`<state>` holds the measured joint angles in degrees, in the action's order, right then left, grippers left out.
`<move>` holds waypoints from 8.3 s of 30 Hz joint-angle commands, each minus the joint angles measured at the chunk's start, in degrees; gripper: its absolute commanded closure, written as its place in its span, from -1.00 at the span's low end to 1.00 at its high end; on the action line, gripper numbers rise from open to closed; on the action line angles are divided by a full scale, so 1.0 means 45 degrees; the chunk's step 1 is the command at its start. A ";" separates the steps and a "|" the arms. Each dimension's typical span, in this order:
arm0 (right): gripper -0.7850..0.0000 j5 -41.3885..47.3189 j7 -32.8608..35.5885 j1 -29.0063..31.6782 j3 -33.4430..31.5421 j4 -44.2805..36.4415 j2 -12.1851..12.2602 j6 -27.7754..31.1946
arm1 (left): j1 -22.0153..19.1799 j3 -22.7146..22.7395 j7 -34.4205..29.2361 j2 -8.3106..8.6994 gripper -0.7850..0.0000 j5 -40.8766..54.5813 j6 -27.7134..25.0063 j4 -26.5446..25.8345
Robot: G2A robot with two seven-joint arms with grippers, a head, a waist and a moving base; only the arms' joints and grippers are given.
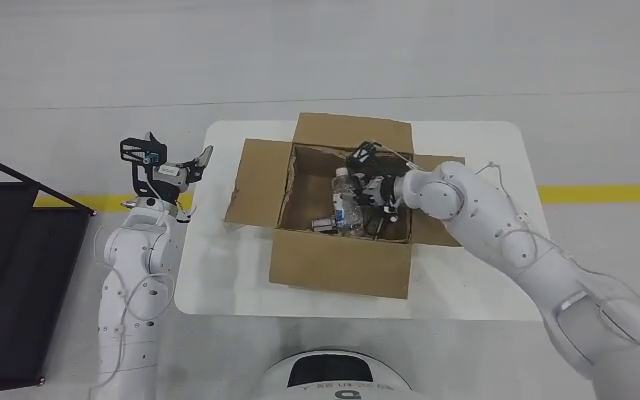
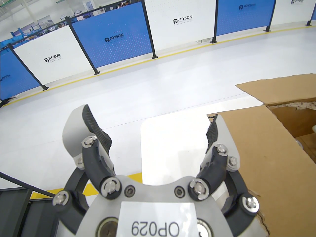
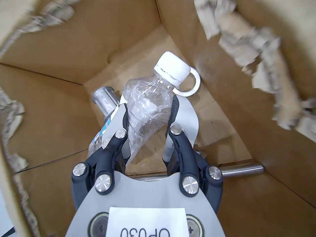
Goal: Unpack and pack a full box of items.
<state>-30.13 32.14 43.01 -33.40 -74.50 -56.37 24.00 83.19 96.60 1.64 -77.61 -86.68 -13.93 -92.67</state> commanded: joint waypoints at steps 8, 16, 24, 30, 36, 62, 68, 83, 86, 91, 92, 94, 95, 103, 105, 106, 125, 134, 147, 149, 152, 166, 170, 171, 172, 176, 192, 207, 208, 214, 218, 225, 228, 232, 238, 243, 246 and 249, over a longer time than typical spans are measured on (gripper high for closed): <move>1.00 -0.2078 -0.3913 0.4760 -0.5513 -0.4873 0.2224 0.1760 | 0.0000 0.0000 0.0000 0.0000 -1.00 0.0000 -0.0006 0.0001; 1.00 -0.2208 -0.5101 0.6394 -0.7296 -0.5467 0.2696 0.4024 | 0.0000 0.0000 0.0000 0.0000 -1.00 0.0000 -0.0006 0.0001; 1.00 -0.2044 -0.5413 0.6552 -0.7479 -0.5563 0.2678 0.3877 | 0.0000 0.0000 0.0000 0.0000 -1.00 0.0000 -0.0006 0.0001; 1.00 0.0512 -0.7792 0.8421 -1.1219 -0.3889 0.3155 0.6919 | 0.0000 0.0000 0.0000 0.0000 -1.00 0.0000 -0.0006 0.0001; 1.00 0.2515 -0.7642 1.0690 -1.4026 -0.2567 0.3691 0.7556 | 0.0000 0.0000 0.0000 0.0000 -1.00 0.0000 -0.0006 0.0001; 1.00 0.5156 0.2202 0.6584 -1.0516 0.4907 0.3891 0.5638 | 0.0000 0.0000 0.0000 0.0000 -1.00 0.0000 -0.0006 0.0001; 1.00 0.4377 0.2870 0.4796 -0.9219 0.6175 0.3482 0.5223 | 0.0000 0.0000 0.0000 0.0000 -1.00 0.0000 -0.0006 0.0001; 0.22 0.3518 0.3537 0.2892 -0.7549 0.7531 0.2814 0.4962 | 0.0000 0.0000 0.0000 0.0000 -1.00 0.0000 -0.0006 0.0001; -0.52 0.3395 0.3479 0.2611 -0.7392 0.7816 0.2729 0.4919 | 0.0000 0.0000 0.0000 0.0000 -1.00 0.0000 -0.0006 0.0001; -0.25 0.3054 0.3305 0.2245 -0.7289 0.8199 0.2677 0.4837 | 0.0000 0.0000 0.0000 0.0000 -1.00 0.0000 -0.0006 0.0001; -0.40 0.2990 0.3215 0.2186 -0.7315 0.8245 0.2686 0.4815 | 0.0000 0.0000 0.0000 0.0000 -1.00 0.0000 -0.0006 0.0001; -0.88 0.2925 0.2922 0.2139 -0.7428 0.8259 0.2721 0.4824 | 0.0000 0.0000 0.0000 0.0000 -1.00 0.0000 -0.0006 0.0001; -1.00 0.2891 0.2790 0.2145 -0.7507 0.8201 0.2755 0.4888 | 0.0000 0.0000 0.0000 0.0000 -1.00 0.0000 -0.0006 0.0001; -1.00 0.3165 0.0970 0.3411 -0.9219 0.5934 0.3397 0.5373 | 0.0000 0.0000 0.0000 0.0000 -1.00 0.0000 -0.0006 0.0001; -1.00 0.3194 0.0427 0.4355 -0.9974 0.4401 0.3639 0.5429 | 0.0000 0.0000 0.0000 0.0000 -1.00 0.0000 -0.0006 0.0001; -1.00 0.3199 0.0098 0.4948 -1.0396 0.3574 0.3752 0.5389 | 0.0000 0.0000 0.0000 0.0000 -1.00 0.0000 -0.0006 0.0001; -1.00 0.1193 0.0126 1.1571 -1.3239 -1.0308 0.4032 -0.0679 | 0.0000 0.0000 0.0000 0.0000 -1.00 0.0000 -0.0006 0.0001; -1.00 0.1193 0.0126 1.1571 -1.3239 -1.0308 0.4032 -0.0679 | 0.0000 0.0000 0.0000 0.0000 -1.00 0.0000 -0.0006 0.0001; -1.00 -0.0677 0.4221 0.7351 -0.9628 -1.0207 0.3841 -0.0391 | 0.0000 0.0000 0.0000 0.0000 -1.00 0.0000 -0.0006 0.0001; -1.00 -0.0866 0.4737 0.5718 -0.8130 -0.9427 0.3567 -0.0327 | 0.0000 0.0000 0.0000 0.0000 -1.00 0.0000 -0.0006 0.0001; -1.00 -0.0864 0.5116 0.4024 -0.6568 -0.8374 0.3163 -0.0546 | 0.0000 0.0000 0.0000 0.0000 -1.00 0.0000 -0.0006 0.0001; -0.64 -0.1599 0.6824 -0.1121 -0.0542 -0.4275 0.0796 -0.0675 | 0.0000 0.0000 0.0000 0.0000 -1.00 0.0000 -0.0006 0.0001; -0.56 -0.1772 0.6877 -0.1721 0.0453 -0.3278 0.0176 -0.0881 | 0.0000 0.0000 0.0000 0.0000 -1.00 0.0000 -0.0006 0.0001; -0.55 -0.1818 0.6869 -0.1860 0.0671 -0.3056 0.0024 -0.0862 | 0.0000 0.0000 0.0000 0.0000 -1.00 0.0000 -0.0006 0.0001; -0.55 -0.1921 0.6925 -0.1948 0.0931 -0.2727 -0.0128 -0.0868 | 0.0000 0.0000 0.0000 0.0000 -1.00 0.0000 -0.0006 0.0001; -0.68 -0.2147 0.6949 -0.2346 0.1745 -0.1347 -0.0765 -0.1049 | 0.0000 0.0000 0.0000 0.0000 -1.00 0.0000 -0.0006 0.0001; -0.07 -0.2810 0.6902 -0.3277 0.3206 0.3151 -0.2740 -0.1347 | 0.0000 0.0000 0.0000 0.0000 -1.00 0.0000 -0.0006 0.0001; 0.07 -0.2492 0.6796 -0.3625 0.3569 0.5874 -0.4015 0.0175 | 0.0000 0.0000 0.0000 0.0000 -1.00 0.0000 -0.0006 0.0001; 0.07 -0.2565 0.6840 -0.3642 0.3599 0.5965 -0.4081 0.0140 | 0.0000 0.0000 0.0000 0.0000 -1.00 0.0000 -0.0006 0.0001; 0.33 -0.2987 0.7139 -0.3687 0.3810 0.6401 -0.4457 0.0246 | 0.0000 0.0000 0.0000 0.0000 -1.00 0.0000 -0.0006 0.0001; 1.00 -0.3506 0.6898 -0.3720 0.3876 0.6046 -0.4618 0.0168 | 0.0000 0.0000 0.0000 0.0000 -1.00 0.0000 -0.0006 0.0001; 1.00 -0.4410 0.6407 -0.3574 0.3294 0.4099 -0.4211 -0.0531 | 0.0000 0.0000 0.0000 0.0000 -1.00 0.0000 -0.0006 0.0001; 1.00 -0.4616 0.6609 -0.3272 0.2830 0.3095 -0.3805 -0.0673 | 0.0000 0.0000 0.0000 0.0000 -1.00 0.0000 -0.0006 0.0001; 0.80 -0.4719 0.7189 -0.2806 0.2238 0.2348 -0.3324 -0.0746 | 0.0000 0.0000 0.0000 0.0000 -1.00 0.0000 -0.0006 0.0001; -0.25 -0.3651 0.7674 -0.2272 0.1252 0.1746 -0.2756 0.0684 | 0.0000 0.0000 0.0000 0.0000 -1.00 0.0000 -0.0006 0.0001; -0.56 -0.3267 0.7951 -0.1899 0.0808 0.1447 -0.2474 0.1343 | 0.0000 0.0000 0.0000 0.0000 -1.00 0.0000 -0.0006 0.0001; -0.66 -0.2935 0.7976 -0.1684 0.0826 0.1345 -0.2440 0.2039 | 0.0000 0.0000 0.0000 0.0000 -1.00 0.0000 -0.0006 0.0001; -0.70 -0.2537 0.7849 -0.1561 0.0801 0.1425 -0.2419 0.2735 | 0.0000 0.0000 0.0000 0.0000 -1.00 0.0000 -0.0006 0.0001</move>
<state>-42.17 67.65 35.88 -29.71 -68.34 -67.29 35.28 83.19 96.60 1.64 -77.61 -86.68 -13.93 -92.67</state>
